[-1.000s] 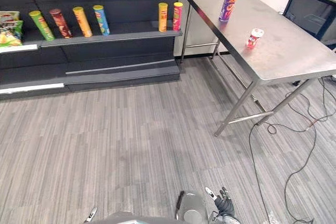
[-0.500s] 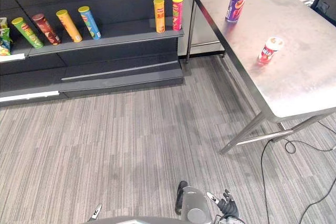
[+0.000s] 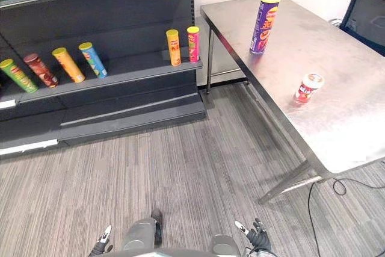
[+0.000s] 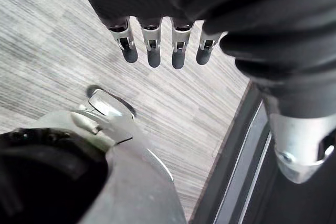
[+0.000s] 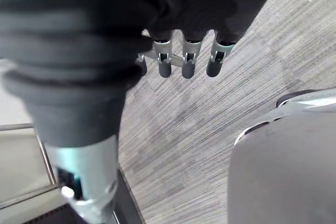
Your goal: Put the gum and the chips on the shelf.
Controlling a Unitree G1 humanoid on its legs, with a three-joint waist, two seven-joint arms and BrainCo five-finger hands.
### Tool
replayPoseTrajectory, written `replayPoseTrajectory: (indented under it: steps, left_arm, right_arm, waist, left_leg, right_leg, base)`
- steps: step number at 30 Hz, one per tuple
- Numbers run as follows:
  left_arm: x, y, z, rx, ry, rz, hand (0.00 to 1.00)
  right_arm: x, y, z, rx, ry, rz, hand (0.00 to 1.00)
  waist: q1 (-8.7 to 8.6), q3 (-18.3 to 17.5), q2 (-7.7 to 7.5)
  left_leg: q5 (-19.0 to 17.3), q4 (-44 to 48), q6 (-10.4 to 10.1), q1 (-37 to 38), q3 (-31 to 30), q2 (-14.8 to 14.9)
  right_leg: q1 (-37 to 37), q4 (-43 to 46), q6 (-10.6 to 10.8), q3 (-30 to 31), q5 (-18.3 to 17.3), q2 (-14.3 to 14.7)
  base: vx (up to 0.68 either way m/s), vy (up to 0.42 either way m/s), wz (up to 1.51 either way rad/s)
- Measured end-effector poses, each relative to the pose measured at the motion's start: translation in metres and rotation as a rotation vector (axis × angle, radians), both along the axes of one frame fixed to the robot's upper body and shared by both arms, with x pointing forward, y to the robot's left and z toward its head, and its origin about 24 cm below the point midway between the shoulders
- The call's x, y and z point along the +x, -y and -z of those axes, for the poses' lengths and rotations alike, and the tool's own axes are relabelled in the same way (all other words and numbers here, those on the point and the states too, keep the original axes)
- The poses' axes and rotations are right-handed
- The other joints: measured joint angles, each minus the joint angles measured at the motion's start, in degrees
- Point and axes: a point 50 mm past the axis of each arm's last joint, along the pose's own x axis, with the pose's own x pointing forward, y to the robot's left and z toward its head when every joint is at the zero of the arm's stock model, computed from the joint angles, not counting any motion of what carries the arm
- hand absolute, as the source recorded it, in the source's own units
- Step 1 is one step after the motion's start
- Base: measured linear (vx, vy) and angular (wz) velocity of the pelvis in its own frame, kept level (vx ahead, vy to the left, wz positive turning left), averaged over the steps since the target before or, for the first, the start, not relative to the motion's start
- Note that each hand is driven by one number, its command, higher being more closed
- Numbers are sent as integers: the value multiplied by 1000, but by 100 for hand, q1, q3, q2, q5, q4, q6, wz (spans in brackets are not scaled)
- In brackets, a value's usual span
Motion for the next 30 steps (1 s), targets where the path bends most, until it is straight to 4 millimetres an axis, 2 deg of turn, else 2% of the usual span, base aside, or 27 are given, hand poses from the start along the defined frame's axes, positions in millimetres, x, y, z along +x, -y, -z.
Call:
replayPoseTrajectory:
  steps: [1, 2, 3, 4, 5, 6, 7, 8, 10, 12, 13, 14, 15, 16, 17, 18, 19, 20, 21, 22, 23, 25, 26, 27, 30]
  left_arm:
    - [1, -2, 0, 5, 4, 2, 0]
    - [1, -7, -1, 20, 3, 9, 0]
    - [2, -11, -2, 34, 4, 19, 0]
    - [9, -21, -5, 76, 5, 87, 0]
    - [12, -23, -6, 88, -1, 123, 0]
    - [13, -24, -5, 92, -12, 149, 0]
    - [12, -21, -4, 72, -31, 154, 0]
    - [12, -20, -3, 67, -35, 155, 0]
    - [11, -17, -2, 59, -44, 170, 0]
    - [10, -13, -1, 50, -51, 185, 0]
    - [10, -12, -1, 47, -52, 189, 0]
    - [9, -12, 0, 46, -55, 186, 0]
    - [8, -12, 0, 49, -58, 194, 0]
    - [8, -12, 0, 56, -60, 209, 0]
    - [7, -11, 0, 62, -68, 233, 0]
    - [5, -11, 0, 64, -74, 236, 0]
    - [4, -11, 0, 67, -78, 238, 0]
    - [2, -10, 0, 71, -89, 241, 0]
    - [0, -10, 1, 73, -99, 241, 0]
    - [-3, -10, 1, 72, -109, 225, 0]
    - [-4, -10, 1, 71, -111, 220, 0]
    - [-5, -11, 1, 73, -115, 211, 0]
    - [-8, -15, 1, 81, -115, 190, 0]
    - [-12, -10, 3, 65, -133, 167, 0]
    - [-14, -3, 5, 42, -150, 173, 0]
  right_arm:
    - [-1, -2, 0, 0, 3, -6, 0]
    - [-1, -5, 1, 14, 7, -10, 0]
    - [-2, -10, 2, 27, 5, -18, 0]
    - [1, -21, 4, 53, 12, -20, 0]
    - [3, -24, 4, 62, 17, -16, 0]
    - [5, -25, 4, 64, 22, -9, 0]
    - [7, -22, 3, 54, 26, 0, 0]
    - [7, -21, 3, 50, 27, 2, 0]
    - [11, -19, 2, 38, 35, 14, 0]
    - [15, -21, 1, 32, 42, 2, 0]
    - [16, -22, 1, 30, 45, -3, 0]
    - [19, -21, -1, 22, 56, -9, 0]
    - [21, -20, -2, 17, 66, -1, 0]
    - [22, -19, -3, 16, 74, 6, 0]
    - [22, -19, -4, 11, 84, 13, 0]
    - [26, -18, -7, 3, 108, -5, 0]
    - [28, -18, -9, 4, 123, -12, 0]
    - [31, -19, -10, 6, 137, -25, 0]
    - [34, -20, -11, 8, 148, -41, 0]
    - [41, -25, -14, 20, 179, -68, 0]
    - [44, -27, -16, 22, 192, -80, 0]
    - [46, -29, -17, 24, 202, -95, 0]
    - [46, -35, -16, 39, 202, -117, 0]
    - [53, -39, -18, 52, 215, -151, 0]
    - [66, -43, -24, 64, 256, -190, 0]
  waist:
    - [34, 23, -36]
    - [104, -9, -70]
    - [102, -57, -197]
    - [93, -134, -389]
    - [92, -139, -416]
    - [60, -136, -421]
    - [22, -148, -408]
    - [29, -150, -386]
    - [85, -200, -304]
    - [86, -275, -247]
    - [89, -299, -217]
    - [95, -307, -211]
    - [81, -282, -257]
    - [66, -288, -230]
    - [52, -261, -172]
    - [44, -246, -162]
    - [51, -236, -143]
    - [62, -224, -102]
    - [70, -221, -78]
    - [76, -218, -79]
    - [82, -212, -92]
    - [79, -199, -132]
    - [110, -196, -284]
    - [155, -206, -174]
    - [59, -113, -21]
  left_leg:
    - [286, 280, -45, 1, 98, 19]
    - [334, 643, 4, -8, 184, -133]
    - [260, 872, 122, -37, 245, -256]
    - [17, 1123, 305, -161, 376, -478]
    - [-36, 1182, 372, -197, 392, -554]
    - [-82, 1200, 431, -203, 395, -634]
    - [-168, 1197, 528, -137, 426, -762]
    - [-215, 1189, 567, -85, 467, -803]
    - [-285, 1164, 781, 131, 551, -967]
    - [-335, 1157, 864, 213, 610, -1064]
    - [-364, 1152, 910, 239, 646, -1079]
    - [-454, 990, 960, 403, 663, -1174]
    - [-526, 711, 1029, 661, 673, -1264]
    - [-564, 587, 1071, 824, 676, -1307]
    - [-607, 442, 1136, 1126, 700, -1298]
    - [-621, 314, 1183, 1420, 776, -1232]
    - [-618, 212, 1180, 1583, 830, -1181]
    - [-609, 22, 1165, 1905, 963, -1037]
    - [-608, -80, 1160, 2078, 1066, -911]
    - [-608, -170, 1158, 2243, 1256, -756]
    - [-609, -196, 1156, 2308, 1331, -728]
    - [-608, -332, 1075, 2537, 1539, -730]
    - [-636, -370, 952, 2649, 1656, -862]
    - [-689, -458, 847, 2736, 1786, -795]
    - [-673, -498, 743, 2792, 2106, -682]
  right_leg:
    - [137, -15, 123, 150, -89, -44]
    - [296, -133, 184, 340, -151, -179]
    - [393, -317, 180, 480, -152, -297]
    - [420, -450, 152, 638, -44, -521]
    - [390, -433, 213, 650, 72, -590]
    - [381, -406, 204, 656, 194, -645]
    - [299, -207, 239, 673, 502, -743]
    - [268, -99, 274, 708, 613, -779]
    - [171, 270, 448, 870, 1021, -926]
    - [68, 522, 535, 933, 1336, -1009]
    - [-15, 666, 517, 940, 1459, -1024]
    - [-276, 1181, 341, 895, 1756, -1100]
    - [-623, 1889, 3, 779, 2221, -1259]
    - [-759, 2196, -92, 689, 2553, -1357]
    - [-1021, 2855, -208, 527, 2682, -1476]
    - [-1293, 3476, -220, 180, 2036, -1519]
    - [-1402, 3640, -227, -72, 1724, -1499]
    - [-1536, 3642, -167, -655, 1280, -1389]
    - [-1613, 3453, -170, -1039, 1068, -1246]
    - [-1696, 2834, -202, -1570, 977, -1056]
    - [-1711, 2556, -195, -1732, 985, -1020]
    - [-1717, 1565, -165, -2084, 1290, -940]
    - [-1704, 952, -386, -2264, 1937, -911]
    - [-1627, 828, -624, -2389, 1776, -786]
    - [-1598, 511, -654, -2569, 1758, -544]
  base:
    - [453, 487, -76]
    - [397, 398, -71]
    - [481, 426, -62]
    - [408, 335, -26]
    - [396, 322, -1]
    - [345, 278, 22]
    - [331, 268, 20]
    - [397, 295, 12]
    - [348, 184, 2]
    - [273, 125, 2]
    - [257, 155, -4]
    - [228, 168, -2]
    - [219, 161, 0]
    - [236, 140, -5]
    - [252, 121, -19]
    - [258, 118, -30]
    - [260, 79, -47]
    - [258, 35, -55]
    - [268, 1, -72]
    - [184, -26, -57]
    - [232, -82, -49]
    - [248, -93, -37]
    - [263, -125, -79]
    - [227, -123, -92]
    - [148, -105, -71]
